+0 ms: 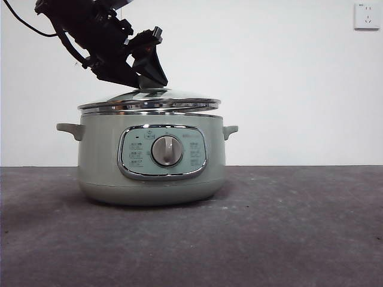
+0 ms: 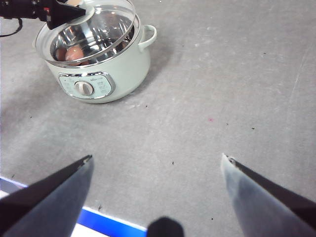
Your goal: Pick up the egg,open the lid,put the egg in the pot,close the lid
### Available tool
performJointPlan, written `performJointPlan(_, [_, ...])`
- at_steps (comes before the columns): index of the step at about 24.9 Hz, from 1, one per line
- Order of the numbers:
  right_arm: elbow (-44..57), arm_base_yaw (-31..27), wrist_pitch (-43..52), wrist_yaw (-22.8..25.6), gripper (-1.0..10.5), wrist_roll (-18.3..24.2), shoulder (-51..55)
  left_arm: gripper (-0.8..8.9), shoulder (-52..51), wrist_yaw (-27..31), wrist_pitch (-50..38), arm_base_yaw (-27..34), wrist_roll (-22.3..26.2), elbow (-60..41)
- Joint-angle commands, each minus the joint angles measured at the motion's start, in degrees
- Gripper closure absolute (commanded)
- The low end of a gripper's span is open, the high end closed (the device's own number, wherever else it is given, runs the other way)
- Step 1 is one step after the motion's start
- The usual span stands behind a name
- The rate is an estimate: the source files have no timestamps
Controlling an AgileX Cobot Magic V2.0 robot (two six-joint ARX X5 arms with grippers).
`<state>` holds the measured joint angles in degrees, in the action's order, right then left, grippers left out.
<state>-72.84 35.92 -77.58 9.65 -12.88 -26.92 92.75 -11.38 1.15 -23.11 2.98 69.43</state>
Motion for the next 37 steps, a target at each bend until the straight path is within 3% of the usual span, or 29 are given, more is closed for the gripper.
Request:
performJointPlan(1, [0.52,0.02,-1.46,0.24,5.1,-0.52,0.24,8.22,1.07,-0.59,-2.38,-0.22,0.02,0.9])
performJointPlan(20, [0.52,0.02,-1.46,0.24,5.1,-0.44,0.24,8.22,3.37,-0.37,-1.81,-0.44,0.22,0.9])
performJointPlan(26, [0.52,0.02,-1.46,0.28,5.1,-0.42,0.24,8.04,3.37,-0.44,4.26,-0.44,0.22,0.9])
performJointPlan(27, [0.52,0.02,-1.46,0.28,5.1,-0.42,0.24,7.4,3.37,-0.68,4.39,-0.44,0.22,0.9])
performJointPlan(29, [0.52,0.02,-1.46,0.26,5.1,-0.44,0.24,5.01,3.34,-1.03,4.39,-0.44,0.2,0.94])
performJointPlan(30, [0.52,0.02,-1.46,0.28,5.1,-0.44,0.24,4.3,3.34,-1.05,4.46,-0.44,0.2,1.01])
performJointPlan(37, [0.52,0.02,-1.46,0.46,5.1,-0.44,0.24,4.27,3.23,-1.03,13.64,-0.44,0.2,7.74])
